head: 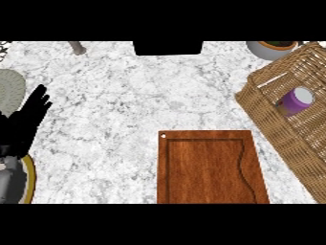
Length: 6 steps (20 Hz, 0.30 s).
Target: Pick the can from the cutting board and place it in the basket
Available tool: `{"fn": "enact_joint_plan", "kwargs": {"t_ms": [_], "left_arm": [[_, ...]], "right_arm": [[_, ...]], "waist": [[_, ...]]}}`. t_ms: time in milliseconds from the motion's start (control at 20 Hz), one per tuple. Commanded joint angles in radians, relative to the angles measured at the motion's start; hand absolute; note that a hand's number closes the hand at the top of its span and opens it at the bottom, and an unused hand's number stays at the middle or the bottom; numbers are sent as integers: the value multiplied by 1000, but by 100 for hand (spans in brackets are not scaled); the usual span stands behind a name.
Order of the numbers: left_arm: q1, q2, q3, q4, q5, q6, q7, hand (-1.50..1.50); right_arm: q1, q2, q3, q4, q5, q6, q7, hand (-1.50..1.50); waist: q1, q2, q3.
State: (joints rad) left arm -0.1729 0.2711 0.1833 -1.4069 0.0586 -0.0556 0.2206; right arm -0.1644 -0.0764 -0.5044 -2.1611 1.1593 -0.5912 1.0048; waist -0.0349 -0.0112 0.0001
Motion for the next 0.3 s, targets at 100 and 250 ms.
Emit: {"fn": "enact_joint_plan", "kwargs": {"t_ms": [100, 250], "left_arm": [[-2, 32, 31, 9, 27, -33, 4, 0], [45, 6, 17, -5, 22, -27, -1, 0]], "right_arm": [[353, 49, -27, -305, -292, 119, -29, -150], [492, 74, -7, -396, -380, 118, -58, -150]], "waist": [[-4, 2, 1], [-10, -2, 1]]}}
